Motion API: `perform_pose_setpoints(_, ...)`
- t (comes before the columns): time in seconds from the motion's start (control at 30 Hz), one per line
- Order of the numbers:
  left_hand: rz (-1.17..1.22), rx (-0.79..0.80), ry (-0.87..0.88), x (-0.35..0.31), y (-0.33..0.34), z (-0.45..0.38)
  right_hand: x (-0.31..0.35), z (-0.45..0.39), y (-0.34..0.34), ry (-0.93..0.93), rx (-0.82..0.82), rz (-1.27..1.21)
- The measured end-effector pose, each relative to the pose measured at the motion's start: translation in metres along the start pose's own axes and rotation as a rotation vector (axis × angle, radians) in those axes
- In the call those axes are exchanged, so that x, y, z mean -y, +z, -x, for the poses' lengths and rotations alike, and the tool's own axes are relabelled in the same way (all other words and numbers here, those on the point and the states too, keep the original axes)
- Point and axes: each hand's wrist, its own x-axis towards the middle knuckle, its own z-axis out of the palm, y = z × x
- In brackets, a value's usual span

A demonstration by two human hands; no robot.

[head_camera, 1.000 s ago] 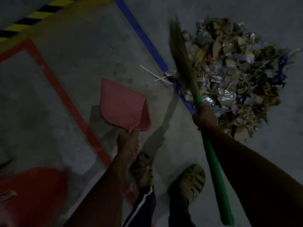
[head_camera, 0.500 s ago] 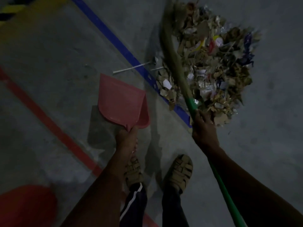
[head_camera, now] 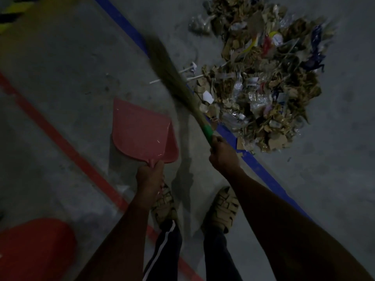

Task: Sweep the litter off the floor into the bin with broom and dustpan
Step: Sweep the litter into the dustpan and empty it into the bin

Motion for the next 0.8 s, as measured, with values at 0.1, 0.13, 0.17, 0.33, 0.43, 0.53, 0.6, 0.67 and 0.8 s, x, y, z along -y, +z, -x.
perform_pose_setpoints(0.1,0.011,0.011,-0.011,0.000,0.003,0.007,-0.045,0.019,-0.017,0.142,-0.044,0.055)
perform_pose_setpoints(0.13,0.014,0.009,-0.009,0.000,0.005,0.009,-0.058,0.024,-0.023,0.168,-0.067,0.104)
perform_pose_setpoints(0.17,0.014,0.005,-0.004,0.000,0.008,0.012,-0.072,0.029,-0.029,0.179,-0.092,0.153)
perform_pose_setpoints(0.33,-0.013,0.029,0.004,0.001,0.028,0.024,-0.122,0.053,-0.057,0.089,-0.155,0.319)
perform_pose_setpoints(0.43,-0.053,0.080,-0.004,0.004,0.041,0.030,-0.146,0.069,-0.059,0.007,-0.167,0.300)
perform_pose_setpoints(0.53,-0.097,0.117,-0.017,0.010,0.054,0.037,-0.164,0.080,-0.051,-0.086,-0.113,0.257)
perform_pose_setpoints(0.6,-0.115,0.148,-0.028,0.014,0.062,0.041,-0.177,0.083,-0.044,-0.134,-0.042,0.239)
perform_pose_setpoints(0.67,-0.136,0.166,-0.053,0.021,0.068,0.043,-0.189,0.083,-0.038,-0.123,0.036,0.258)
perform_pose_setpoints(0.8,-0.160,0.154,-0.084,0.035,0.079,0.043,-0.206,0.087,-0.036,0.015,0.028,0.272)
